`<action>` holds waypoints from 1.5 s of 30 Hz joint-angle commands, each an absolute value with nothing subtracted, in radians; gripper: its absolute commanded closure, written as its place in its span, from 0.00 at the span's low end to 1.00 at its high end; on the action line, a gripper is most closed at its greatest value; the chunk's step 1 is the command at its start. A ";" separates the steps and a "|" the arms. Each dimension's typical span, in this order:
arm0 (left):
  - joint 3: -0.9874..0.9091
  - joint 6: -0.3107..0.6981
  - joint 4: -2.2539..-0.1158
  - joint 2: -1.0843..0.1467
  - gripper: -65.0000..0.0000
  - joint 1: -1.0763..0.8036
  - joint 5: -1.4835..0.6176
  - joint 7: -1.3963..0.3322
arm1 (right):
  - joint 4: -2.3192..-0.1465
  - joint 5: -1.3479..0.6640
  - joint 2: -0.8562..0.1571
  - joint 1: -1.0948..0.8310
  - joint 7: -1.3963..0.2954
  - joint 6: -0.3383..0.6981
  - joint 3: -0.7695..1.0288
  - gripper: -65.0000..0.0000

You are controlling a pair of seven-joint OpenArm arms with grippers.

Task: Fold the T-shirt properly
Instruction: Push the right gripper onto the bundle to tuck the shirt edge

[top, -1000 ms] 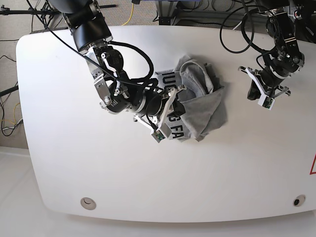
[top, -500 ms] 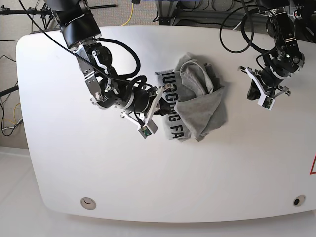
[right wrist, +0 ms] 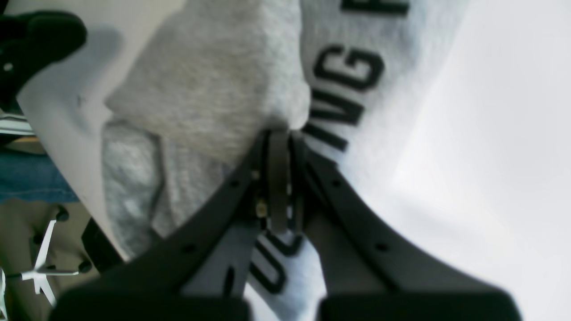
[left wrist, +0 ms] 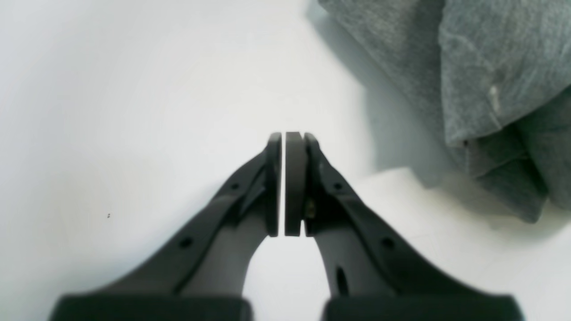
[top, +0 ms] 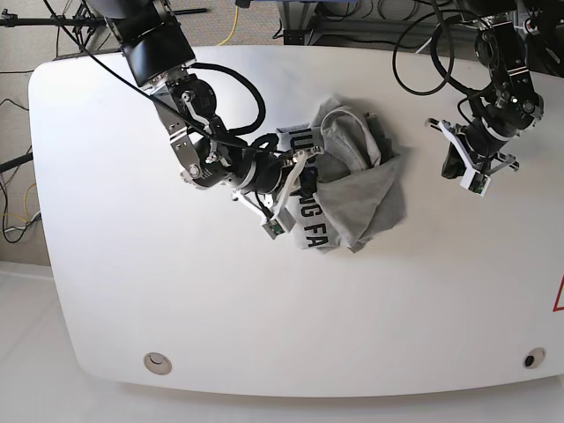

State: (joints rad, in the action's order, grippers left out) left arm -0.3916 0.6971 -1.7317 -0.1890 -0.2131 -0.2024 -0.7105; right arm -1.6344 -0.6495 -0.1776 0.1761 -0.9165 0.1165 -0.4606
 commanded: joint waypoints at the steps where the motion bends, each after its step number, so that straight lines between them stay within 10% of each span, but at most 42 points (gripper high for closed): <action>1: -0.395 0.698 -1.751 -0.199 1.00 -0.203 -0.216 -0.688 | -1.650 -0.657 -0.171 0.200 -0.889 0.127 -0.467 1.00; 28: -0.403 0.698 -1.751 -0.202 1.00 -0.226 -0.217 -0.688 | -1.429 -0.377 0.153 0.298 -0.888 0.185 -0.495 1.00; 45: -0.401 0.698 -1.825 -0.203 1.00 -0.232 -0.219 -0.688 | -1.583 -0.348 0.157 0.315 -0.915 0.213 -0.492 1.00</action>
State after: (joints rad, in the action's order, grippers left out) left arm -0.3985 0.6971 -1.7988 -0.1921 -0.2428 -0.2062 -0.7097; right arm -1.5398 -0.3374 0.1421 0.2924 -0.9173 0.2096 -0.4927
